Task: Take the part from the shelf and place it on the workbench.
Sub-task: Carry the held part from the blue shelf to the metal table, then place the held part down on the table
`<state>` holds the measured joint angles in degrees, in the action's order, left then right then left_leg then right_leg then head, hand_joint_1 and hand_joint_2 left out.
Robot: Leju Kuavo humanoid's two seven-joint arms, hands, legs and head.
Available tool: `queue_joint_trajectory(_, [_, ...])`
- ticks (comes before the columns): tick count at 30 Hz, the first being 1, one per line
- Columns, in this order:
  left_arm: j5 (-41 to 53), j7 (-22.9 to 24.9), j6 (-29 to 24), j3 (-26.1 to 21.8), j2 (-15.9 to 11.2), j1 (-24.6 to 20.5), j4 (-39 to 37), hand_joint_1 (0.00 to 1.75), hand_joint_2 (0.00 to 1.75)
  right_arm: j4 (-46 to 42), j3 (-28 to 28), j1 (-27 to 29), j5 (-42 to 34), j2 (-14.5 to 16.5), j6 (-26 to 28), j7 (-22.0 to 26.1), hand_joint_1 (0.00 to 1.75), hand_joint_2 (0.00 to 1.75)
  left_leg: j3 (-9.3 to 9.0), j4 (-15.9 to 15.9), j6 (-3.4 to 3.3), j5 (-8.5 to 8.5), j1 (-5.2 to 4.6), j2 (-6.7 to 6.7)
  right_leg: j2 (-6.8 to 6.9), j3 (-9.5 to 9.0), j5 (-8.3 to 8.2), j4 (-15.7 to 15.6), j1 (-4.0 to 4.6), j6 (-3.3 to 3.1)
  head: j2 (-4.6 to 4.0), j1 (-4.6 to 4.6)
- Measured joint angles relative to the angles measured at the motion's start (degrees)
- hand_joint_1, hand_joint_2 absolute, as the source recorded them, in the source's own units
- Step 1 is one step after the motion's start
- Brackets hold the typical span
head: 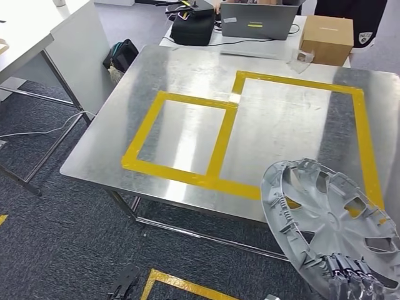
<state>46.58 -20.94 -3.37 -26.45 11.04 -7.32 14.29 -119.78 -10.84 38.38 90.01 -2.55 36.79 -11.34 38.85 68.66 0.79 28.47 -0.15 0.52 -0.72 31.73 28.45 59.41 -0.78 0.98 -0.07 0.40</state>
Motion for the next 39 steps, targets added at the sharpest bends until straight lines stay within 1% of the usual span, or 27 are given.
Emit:
queue_joint_trajectory(1, [0.0,0.0,0.0,0.0,0.0,0.0,0.0,0.0,1.75,-0.1,0.1,0.0,0.0,0.0,0.0,0.0,1.75,1.75,-1.57,-3.9,-0.25,-2.15,-0.07,0.0,-0.05,-0.21,0.32,0.0,0.08,0.19,0.0,0.01])
queue_joint_trajectory(2, [0.0,0.0,0.0,0.0,0.0,-0.1,0.0,0.0,1.75,-0.1,0.1,0.0,0.0,0.1,0.0,0.0,1.75,1.75,-2.96,-7.3,-0.41,-3.37,-0.13,0.0,-0.13,-0.36,0.63,0.1,0.16,0.43,0.0,0.02])
queue_joint_trajectory(3, [0.0,0.0,0.0,0.0,0.0,-0.1,0.0,0.0,1.75,-0.2,0.2,0.1,0.0,0.1,0.0,0.0,1.75,1.75,-3.81,-9.4,-0.52,-3.76,-0.19,0.0,-0.19,-0.3,0.85,0.0,0.23,0.71,0.0,0.05])
queue_joint_trajectory(5, [0.0,0.0,0.0,0.0,0.0,-0.1,0.0,0.0,1.75,-0.3,0.2,0.1,0.0,0.1,0.0,0.0,1.75,1.75,-4.29,-10.6,-0.75,-3.25,-0.28,0.02,-0.26,-0.3,1.09,-0.3,0.25,1.39,0.0,0.07])
queue_joint_trajectory(7, [0.0,0.0,0.0,0.0,0.0,-0.1,0.0,0.0,1.75,-0.4,0.2,0.2,0.0,0.1,-0.1,-0.2,1.75,1.75,-4.73,-11.0,-1.3,-3.21,-0.1,0.07,-0.09,-0.36,1.67,0.1,0.19,2.02,0.0,0.17])
queue_joint_trajectory(9, [0.0,0.0,0.0,0.0,0.1,-0.1,0.0,0.0,1.75,-0.6,0.3,0.4,0.0,0.1,-0.1,-0.6,1.75,1.75,-5.36,-11.4,-1.88,-3.05,0.1,0.06,0.13,1.52,4.1,4.5,0.21,2.42,0.0,0.47])
queue_joint_trajectory(11, [0.0,0.0,-0.1,0.0,0.1,-0.1,0.0,0.0,1.75,-0.7,0.6,0.6,0.0,0.1,-0.2,-1.2,1.75,1.75,-5.78,-11.4,-2.2,-2.62,0.05,0.03,0.21,5.77,7.24,12.1,0.23,2.66,0.0,0.66])
queue_joint_trajectory(12, [0.0,0.0,-0.1,0.0,0.0,0.0,0.0,0.0,1.75,-0.8,0.8,0.7,0.0,0.1,-0.2,-1.5,1.75,1.75,-6.04,-11.4,-2.26,-2.37,0.03,0.02,0.22,7.55,7.78,14.9,0.23,2.78,0.0,0.65])
queue_joint_trajectory(13, [0.0,0.0,-0.1,0.0,0.0,0.0,0.0,0.0,1.75,-0.8,1.0,0.8,0.0,0.1,-0.2,-1.7,1.75,1.75,-6.36,-11.4,-2.27,-2.09,0.03,0.03,0.24,8.42,7.11,15.6,0.21,2.89,0.0,0.68])
queue_joint_trajectory(14, [0.0,0.0,-0.2,-0.1,0.1,0.1,0.0,0.0,1.75,-1.0,1.2,1.0,0.0,0.1,-0.3,-1.8,1.75,1.75,-6.8,-11.4,-2.2,-1.78,0.06,0.07,0.27,8.11,5.3,14.0,0.16,2.96,0.0,0.67])
queue_joint_trajectory(16, [0.0,0.0,-0.2,-0.1,0.1,0.1,0.0,0.0,1.75,-1.3,1.4,1.2,0.0,0.1,-0.4,-2.0,1.75,1.75,-7.78,-11.4,-1.84,-1.04,0.07,0.18,0.43,5.13,0.55,6.5,0.0,3.11,0.0,0.73])
queue_joint_trajectory(17, [0.0,0.0,-0.2,-0.1,0.1,0.1,0.0,0.0,1.75,-1.4,1.5,1.3,0.0,0.1,-0.5,-2.1,1.75,1.75,-8.09,-11.2,-1.56,-0.7,-0.05,0.24,0.41,3.66,-0.96,3.3,-0.07,2.98,0.0,0.74])
queue_joint_trajectory(18, [0.0,0.0,-0.2,-0.1,0.0,0.1,0.0,0.0,1.75,-1.6,1.6,1.3,0.0,0.1,-0.6,-2.2,1.75,1.75,-8.26,-11.2,-1.28,-0.47,-0.19,0.26,0.36,2.74,-1.7,1.3,-0.1,2.77,0.0,0.71])
queue_joint_trajectory(21, [0.0,0.0,-0.2,-0.1,0.0,0.0,0.0,0.0,1.75,-2.0,1.9,1.7,0.0,0.1,-0.7,-2.7,1.75,1.75,-8.42,-11.2,-0.62,-0.2,-0.27,0.27,0.12,2.28,-1.61,0.6,0.06,1.68,0.0,0.49])
queue_joint_trajectory(23, [0.0,0.0,-0.3,-0.1,0.0,-0.1,0.0,0.0,1.75,-2.3,2.0,1.9,0.0,0.1,-0.8,-3.2,1.75,1.75,-7.83,-9.7,-0.05,0.9,-0.16,0.2,0.18,1.92,-1.4,0.4,-0.05,0.95,0.0,0.28])
queue_joint_trajectory(24, [0.0,0.0,-0.3,-0.1,0.0,-0.2,0.0,0.0,1.75,-2.5,2.1,1.9,0.0,0.1,-0.8,-3.4,1.75,1.75,-6.6,-7.2,0.24,2.12,-0.11,0.15,0.24,1.71,-1.27,0.3,-0.14,0.64,0.0,0.15])
queue_joint_trajectory(26, [0.0,0.0,-0.3,-0.1,0.1,-0.2,0.0,0.0,1.75,-2.7,2.4,2.0,0.0,0.1,-0.9,-3.8,1.75,1.75,-2.09,0.7,0.6,5.15,-0.01,0.11,0.3,1.52,-0.95,0.3,-0.13,0.21,0.0,-0.03])
queue_joint_trajectory(27, [0.0,0.0,-0.3,-0.1,0.1,-0.1,0.0,0.0,1.75,-2.8,2.6,2.0,0.0,0.1,-1.0,-3.9,1.75,1.75,0.08,4.1,0.65,5.95,0.02,0.1,0.28,1.4,-0.81,0.3,-0.12,0.1,0.0,-0.01])
queue_joint_trajectory(28, [0.0,0.0,-0.3,-0.1,0.0,0.0,0.0,0.0,1.75,-2.9,2.7,2.1,0.0,0.1,-1.0,-4.1,1.75,1.75,1.49,5.9,0.61,5.69,0.02,0.1,0.23,1.22,-0.65,0.3,-0.1,0.05,0.0,-0.02])
queue_joint_trajectory(29, [0.0,0.0,-0.3,-0.1,0.0,0.1,0.0,0.0,1.75,-2.9,2.8,2.2,-0.1,0.1,-1.0,-4.2,1.75,1.75,1.73,5.3,0.49,4.22,0.01,0.1,0.16,0.95,-0.47,0.3,-0.1,0.07,0.0,-0.03])
queue_joint_trajectory(30, [0.0,0.0,-0.3,-0.2,0.0,0.1,0.0,0.0,1.75,-2.9,2.9,2.2,-0.1,0.1,-1.0,-4.2,1.75,1.75,0.86,2.5,0.29,1.85,-0.01,0.1,0.1,0.6,-0.25,0.3,-0.09,0.13,0.0,-0.02])
queue_joint_trajectory(31, [0.0,0.0,-0.3,-0.2,0.0,0.1,0.0,0.0,1.75,-3.0,3.0,2.3,-0.1,0.1,-1.0,-4.2,1.75,1.75,-0.69,-1.4,0.02,-0.71,-0.03,0.09,0.06,0.28,-0.02,0.3,-0.1,0.25,0.0,-0.03])
queue_joint_trajectory(32, [0.0,0.0,-0.3,-0.2,0.0,0.0,0.0,0.0,1.75,-3.1,3.0,2.4,-0.2,0.1,-1.1,-4.2,1.75,1.75,-2.34,-5.3,-0.22,-2.43,-0.09,0.09,0.0,0.04,0.27,0.3,0.01,0.47,0.0,-0.02])
queue_joint_trajectory(33, [0.0,0.0,-0.3,-0.2,0.0,-0.1,0.0,0.0,1.75,-3.2,3.0,2.5,-0.3,0.1,-1.2,-4.3,1.75,1.75,-3.58,-8.2,-0.39,-3.38,-0.15,0.08,-0.05,-0.08,0.49,0.3,0.1,0.73,0.0,0.01])
queue_joint_trajectory(34, [0.0,-0.1,-0.3,-0.2,0.0,-0.1,0.0,0.0,1.75,-3.3,3.1,2.6,-0.3,0.1,-1.3,-4.3,1.75,1.75,-4.23,-9.8,-0.52,-3.54,-0.21,0.08,-0.09,-0.08,0.65,0.2,0.17,1.04,0.0,0.02])
queue_joint_trajectory(37, [-0.1,-0.1,-0.3,-0.3,0.0,0.0,0.0,0.0,1.75,-3.5,3.4,2.8,-0.7,0.1,-1.8,-4.5,1.75,1.75,-4.71,-10.8,-1.07,-3.19,-0.12,0.13,-0.03,-0.04,1.04,-0.1,0.15,2.05,0.0,0.08])
queue_joint_trajectory(39, [-0.2,-0.1,-0.3,-0.3,0.0,0.0,0.0,0.0,1.75,-3.6,3.7,3.0,-1.0,0.0,-1.9,-4.6,1.75,1.75,-5.24,-11.2,-1.68,-3.1,0.09,0.13,0.15,1.31,2.99,3.1,0.18,2.53,0.0,0.26])
